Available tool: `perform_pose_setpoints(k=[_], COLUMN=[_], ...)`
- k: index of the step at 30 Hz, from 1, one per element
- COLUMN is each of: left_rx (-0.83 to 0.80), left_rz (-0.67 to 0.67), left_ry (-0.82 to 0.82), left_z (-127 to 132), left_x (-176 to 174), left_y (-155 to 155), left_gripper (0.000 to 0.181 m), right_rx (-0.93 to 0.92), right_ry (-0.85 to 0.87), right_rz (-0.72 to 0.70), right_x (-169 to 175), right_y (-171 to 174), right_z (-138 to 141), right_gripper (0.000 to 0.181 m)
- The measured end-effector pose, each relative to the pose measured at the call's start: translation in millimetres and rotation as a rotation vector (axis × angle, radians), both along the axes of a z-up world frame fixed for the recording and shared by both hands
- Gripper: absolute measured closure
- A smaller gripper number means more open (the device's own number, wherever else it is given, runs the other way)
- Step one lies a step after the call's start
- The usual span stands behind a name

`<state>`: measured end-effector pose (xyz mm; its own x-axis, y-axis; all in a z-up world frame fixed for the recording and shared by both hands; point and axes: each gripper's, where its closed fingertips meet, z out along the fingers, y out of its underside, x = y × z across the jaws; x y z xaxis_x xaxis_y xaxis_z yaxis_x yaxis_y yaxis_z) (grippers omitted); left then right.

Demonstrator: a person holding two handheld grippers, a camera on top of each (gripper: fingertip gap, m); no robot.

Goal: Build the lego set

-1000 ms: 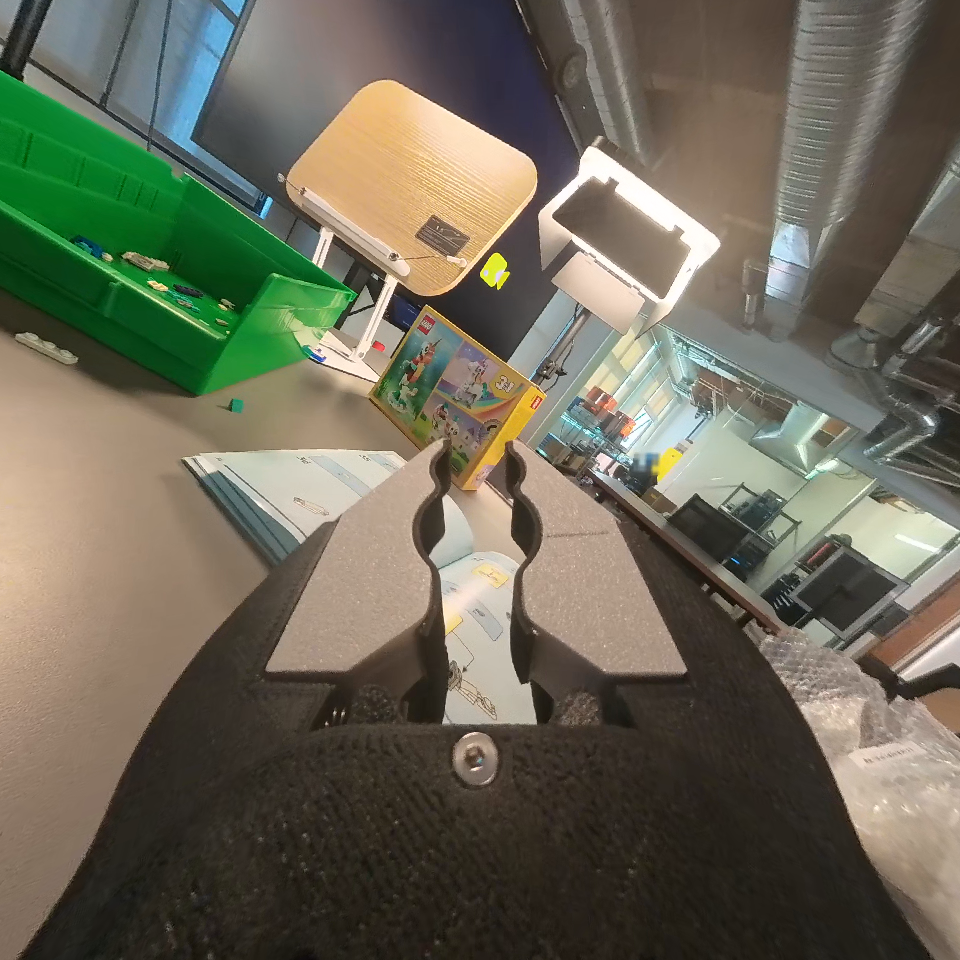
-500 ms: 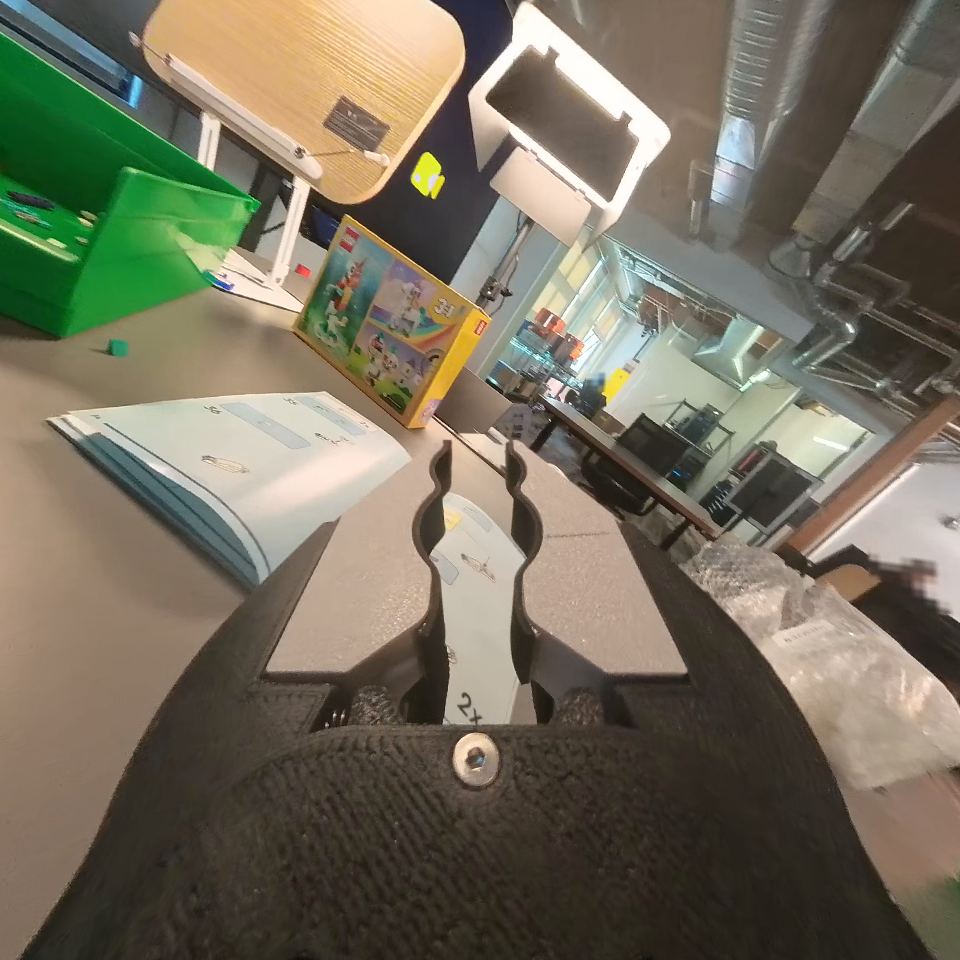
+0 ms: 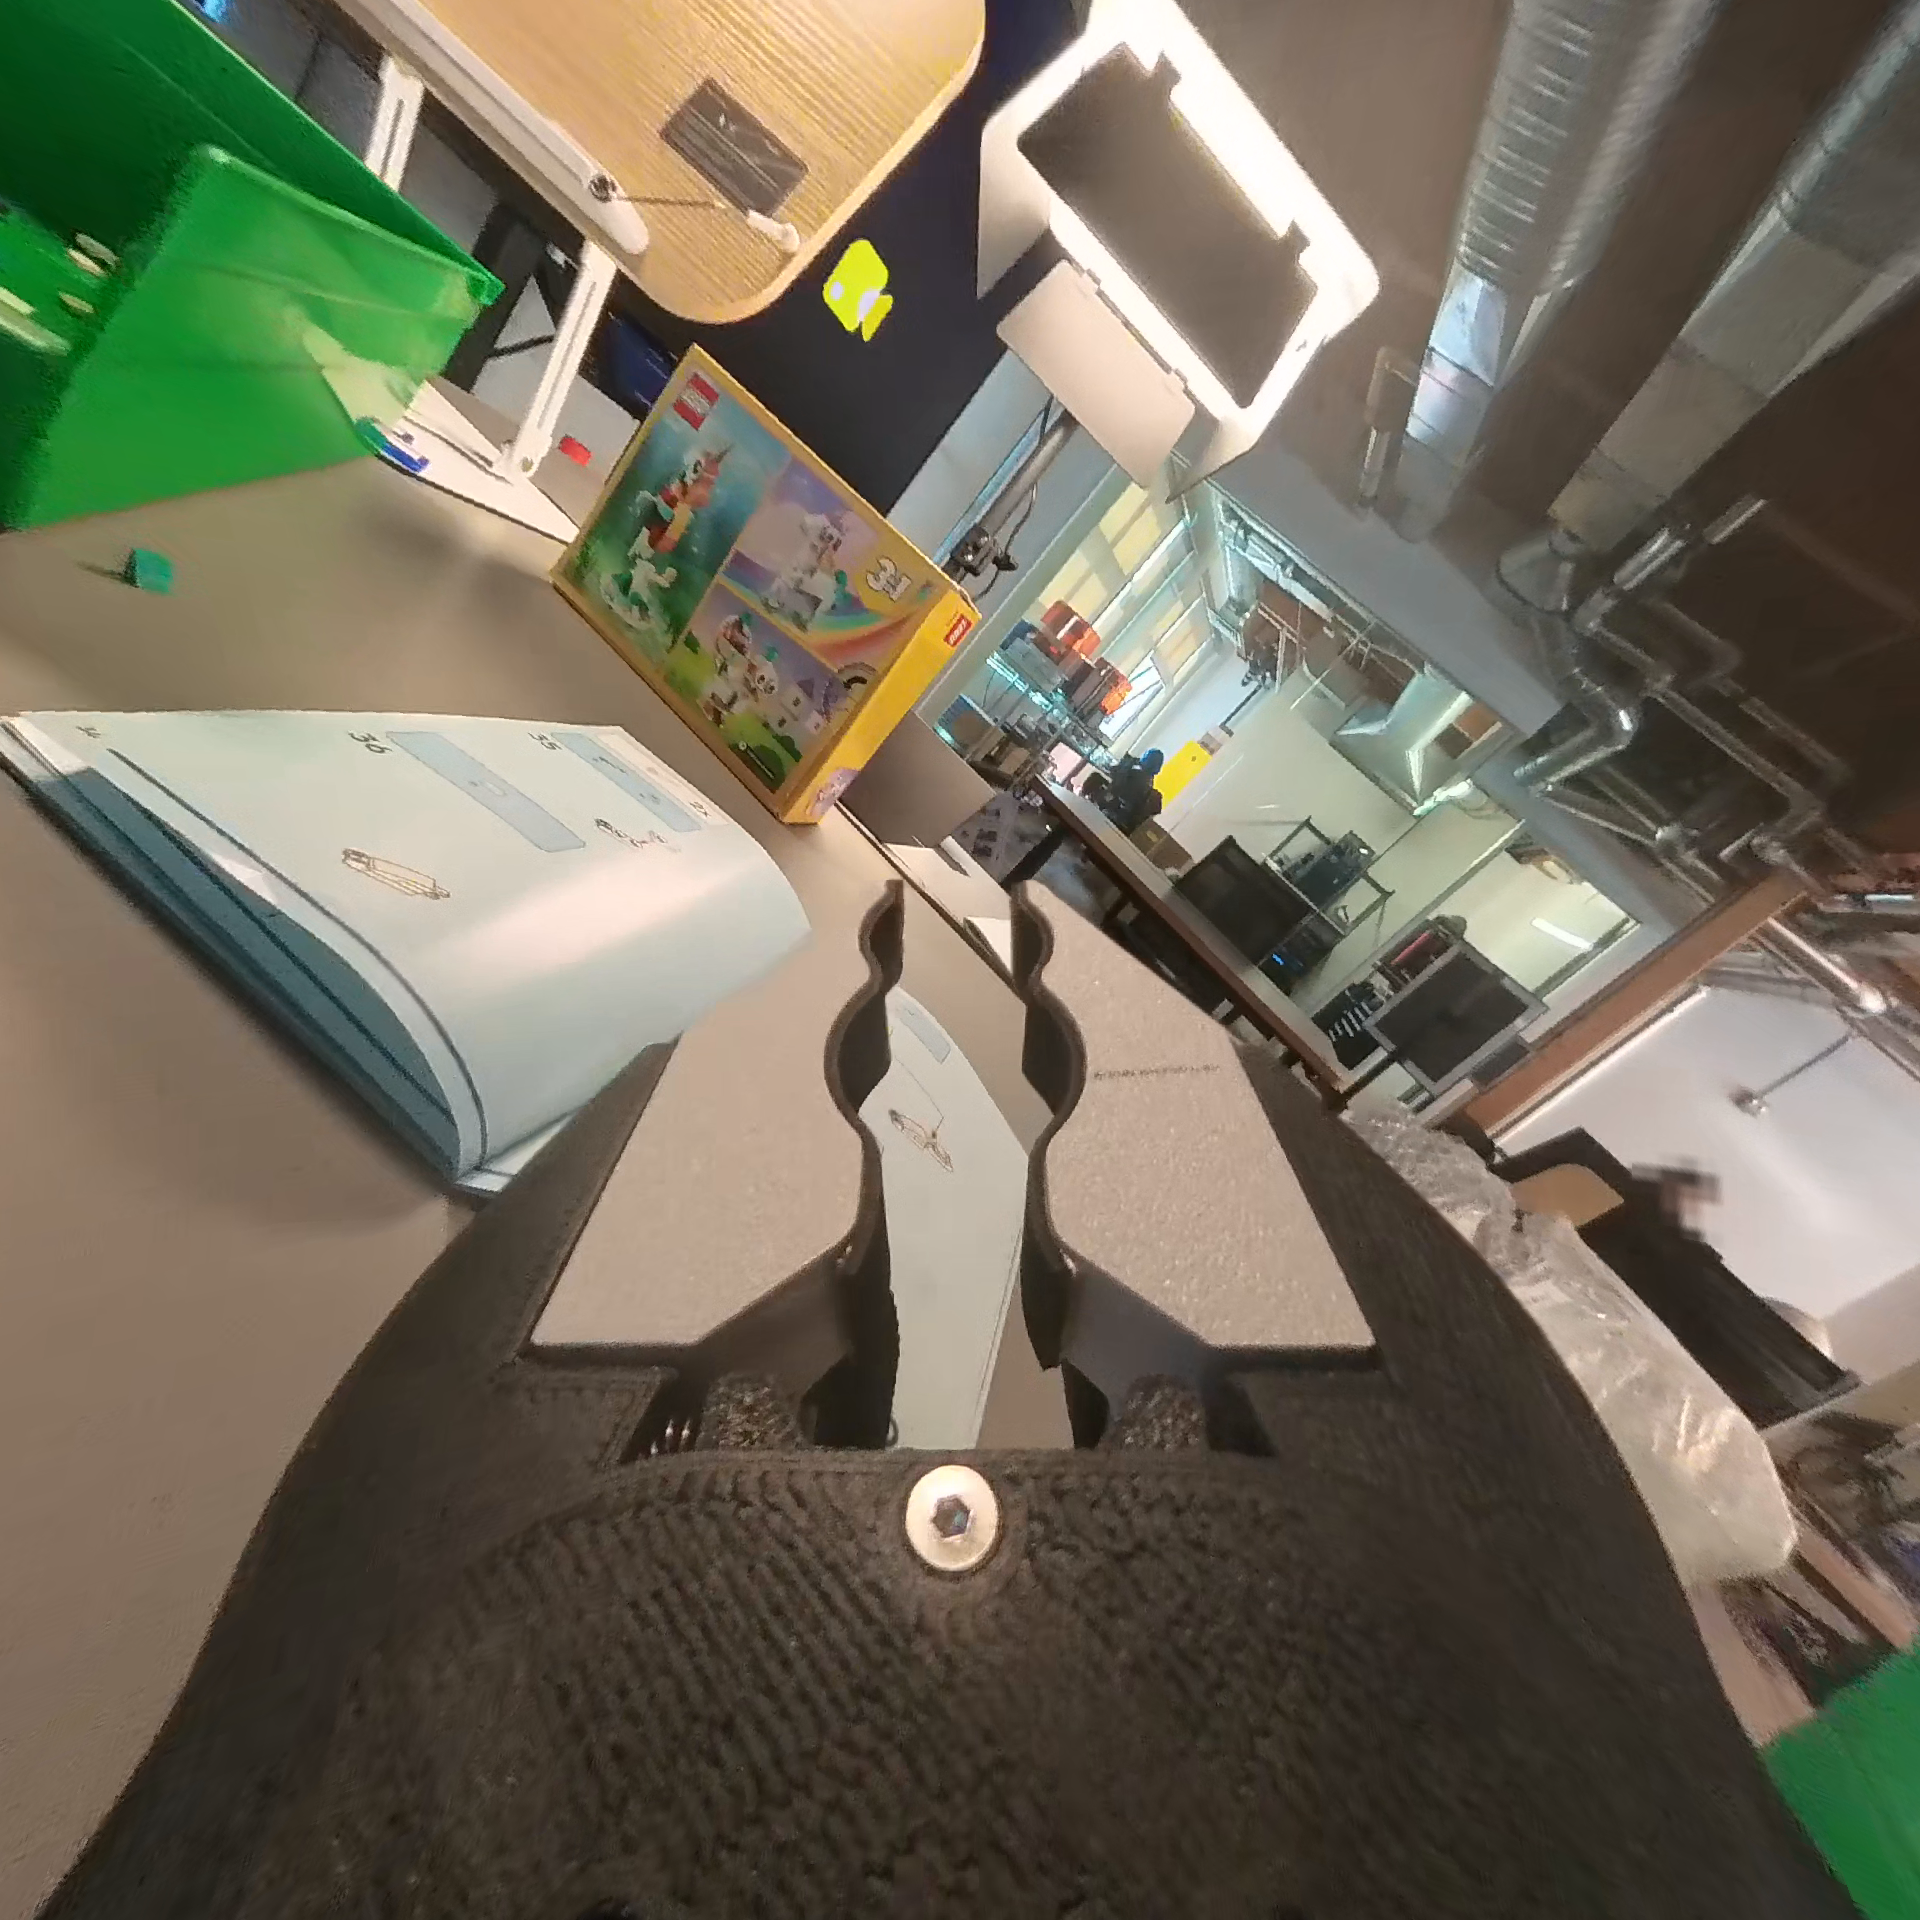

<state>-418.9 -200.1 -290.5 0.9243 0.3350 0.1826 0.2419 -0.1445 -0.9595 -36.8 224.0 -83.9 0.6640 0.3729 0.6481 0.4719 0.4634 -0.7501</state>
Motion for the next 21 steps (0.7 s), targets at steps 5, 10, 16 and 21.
perform_pose_setpoints(k=[5, 10, 16, 21], left_rx=[-0.124, -0.238, -0.323, -0.608], left_rz=[-0.113, -0.360, -0.756, -0.950], left_ry=[-0.012, -0.118, 0.032, 0.231], left_z=[-28, -47, -83, -182], left_x=[23, 54, 73, 81], left_y=[-9, 18, 78, 97], left_gripper=[0.109, 0.116, 0.164, 0.174], right_rx=[0.048, 0.110, 0.068, 0.146], right_ry=[0.043, 0.053, 0.057, 0.040], right_rz=[0.072, 0.227, 0.665, 0.685], right_x=[-6, -39, -163, -229], right_y=[-13, -57, -161, -171], right_z=[11, 25, 25, 25], right_gripper=[0.163, 0.162, 0.156, 0.144])
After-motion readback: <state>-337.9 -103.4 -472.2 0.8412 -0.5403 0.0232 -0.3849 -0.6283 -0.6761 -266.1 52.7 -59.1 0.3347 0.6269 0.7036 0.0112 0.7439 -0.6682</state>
